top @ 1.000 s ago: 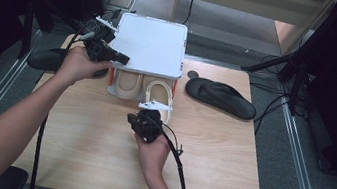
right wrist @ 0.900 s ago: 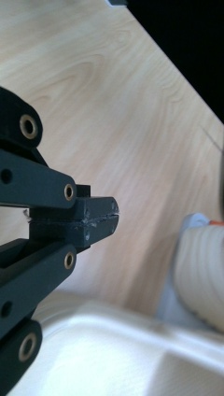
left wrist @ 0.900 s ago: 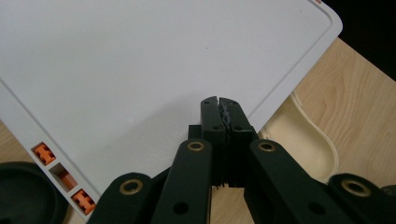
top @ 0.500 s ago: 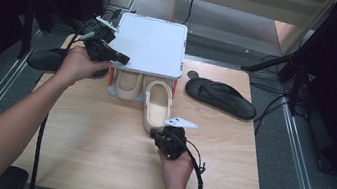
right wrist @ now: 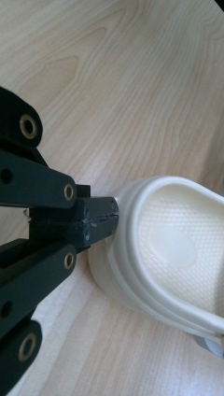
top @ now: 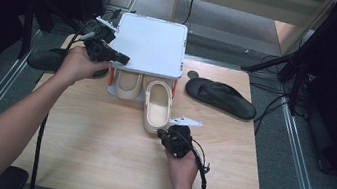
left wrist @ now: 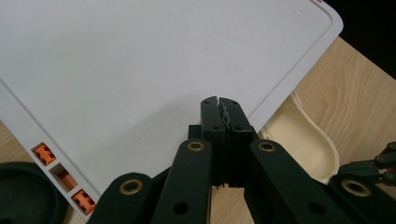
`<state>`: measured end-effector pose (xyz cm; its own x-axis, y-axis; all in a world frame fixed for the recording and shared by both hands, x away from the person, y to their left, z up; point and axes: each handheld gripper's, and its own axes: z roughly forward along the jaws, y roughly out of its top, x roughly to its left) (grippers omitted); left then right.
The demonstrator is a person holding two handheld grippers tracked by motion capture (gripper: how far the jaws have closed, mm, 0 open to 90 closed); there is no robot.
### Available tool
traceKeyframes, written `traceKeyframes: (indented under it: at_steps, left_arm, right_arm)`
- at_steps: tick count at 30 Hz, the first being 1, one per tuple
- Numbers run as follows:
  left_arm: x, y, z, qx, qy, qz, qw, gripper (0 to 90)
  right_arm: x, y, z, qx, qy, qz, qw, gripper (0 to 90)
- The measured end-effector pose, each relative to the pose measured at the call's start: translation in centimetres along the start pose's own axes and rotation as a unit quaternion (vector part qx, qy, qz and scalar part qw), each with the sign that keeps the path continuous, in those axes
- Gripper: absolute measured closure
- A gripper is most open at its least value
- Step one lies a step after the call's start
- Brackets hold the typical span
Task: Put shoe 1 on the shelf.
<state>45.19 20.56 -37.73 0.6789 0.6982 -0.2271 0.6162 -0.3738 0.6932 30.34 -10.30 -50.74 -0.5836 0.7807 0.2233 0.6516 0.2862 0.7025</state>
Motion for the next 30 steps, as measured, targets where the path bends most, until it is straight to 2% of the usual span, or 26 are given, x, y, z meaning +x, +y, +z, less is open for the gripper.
traceKeyframes:
  at_steps: [2, 14, 18, 20, 30]
  left_arm:
    - [0.0, 0.0, 0.0, 0.0, -0.001, 0.0, 1.0, 90.0]
    - [0.0, 0.0, 0.0, -0.001, -0.001, 0.002, 1.0, 90.0]
    - [0.1, 0.0, 0.0, -0.001, -0.003, 0.0, 1.0, 90.0]
    - [0.1, 0.0, 0.0, -0.001, -0.004, 0.0, 1.0, 90.0]
    - [0.1, 0.0, 0.0, -0.002, -0.001, 0.002, 1.0, 90.0]
  right_arm:
    - [-0.1, 0.2, 0.2, 0.0, 0.005, 0.004, 1.0, 90.0]
    - [-0.7, 2.5, 1.9, -0.001, -0.002, 0.0, 1.0, 90.0]
    - [-1.2, 3.3, 2.6, -0.005, -0.001, 0.012, 0.9999, 90.0]
    - [-1.3, 3.8, 2.9, -0.004, -0.005, 0.007, 1.0, 90.0]
    - [-1.7, 6.2, 5.1, -0.012, -0.003, 0.022, 0.9997, 90.0]
